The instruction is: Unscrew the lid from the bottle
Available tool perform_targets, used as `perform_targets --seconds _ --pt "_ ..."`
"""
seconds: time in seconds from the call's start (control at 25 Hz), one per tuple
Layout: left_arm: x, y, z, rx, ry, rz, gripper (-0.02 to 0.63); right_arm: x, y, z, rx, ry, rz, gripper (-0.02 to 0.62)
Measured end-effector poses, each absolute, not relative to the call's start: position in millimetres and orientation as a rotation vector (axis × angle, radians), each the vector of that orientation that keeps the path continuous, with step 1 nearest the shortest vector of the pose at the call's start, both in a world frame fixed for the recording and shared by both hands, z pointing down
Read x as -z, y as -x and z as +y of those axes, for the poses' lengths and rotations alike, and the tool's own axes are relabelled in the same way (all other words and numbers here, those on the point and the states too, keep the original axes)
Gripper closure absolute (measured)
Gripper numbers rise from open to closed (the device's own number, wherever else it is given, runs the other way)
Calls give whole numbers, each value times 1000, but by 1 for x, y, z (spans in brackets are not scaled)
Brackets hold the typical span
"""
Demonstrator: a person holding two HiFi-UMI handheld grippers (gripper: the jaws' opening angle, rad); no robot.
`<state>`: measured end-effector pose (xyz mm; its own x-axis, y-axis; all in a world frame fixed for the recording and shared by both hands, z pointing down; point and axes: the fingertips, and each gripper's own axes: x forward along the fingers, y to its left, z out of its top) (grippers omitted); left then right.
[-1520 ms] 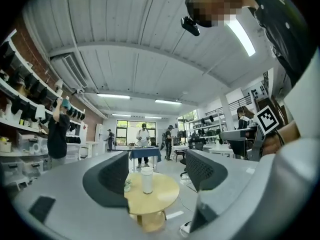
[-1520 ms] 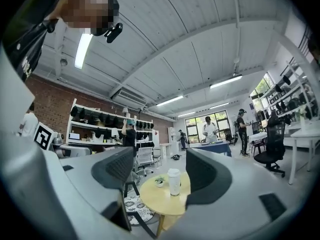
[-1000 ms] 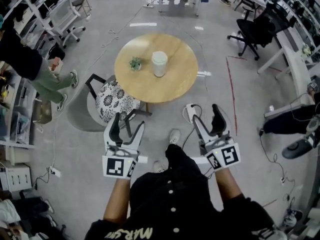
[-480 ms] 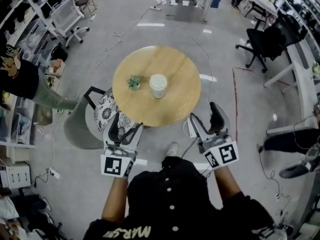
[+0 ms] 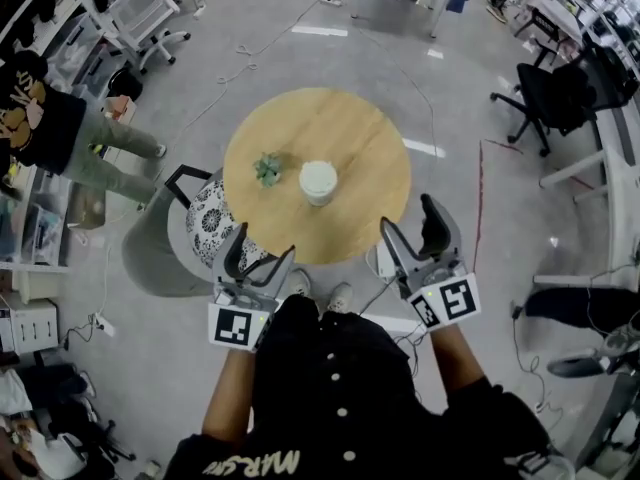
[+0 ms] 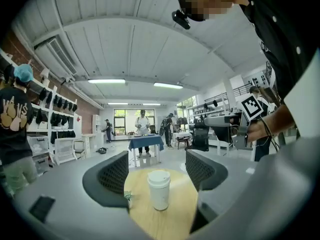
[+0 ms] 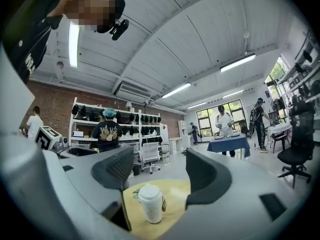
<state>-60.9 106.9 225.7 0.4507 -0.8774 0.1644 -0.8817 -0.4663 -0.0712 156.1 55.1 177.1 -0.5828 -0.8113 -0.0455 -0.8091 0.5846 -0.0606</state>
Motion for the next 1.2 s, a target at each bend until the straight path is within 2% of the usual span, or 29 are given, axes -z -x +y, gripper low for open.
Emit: perform_targets --seconds 0.24,0.84,1.2 --pt "-273 64 75 -350 -2626 -1504 262 -209 -131 27 77 1342 2848 257" --pt "-425 31 -17 -501 -2623 -1126 249 -316 -48 -41 247 1107 3225 185" --pt "-489 4 -54 -564 -2719 -947 247 -376 -14 -62 333 945 3367 143"
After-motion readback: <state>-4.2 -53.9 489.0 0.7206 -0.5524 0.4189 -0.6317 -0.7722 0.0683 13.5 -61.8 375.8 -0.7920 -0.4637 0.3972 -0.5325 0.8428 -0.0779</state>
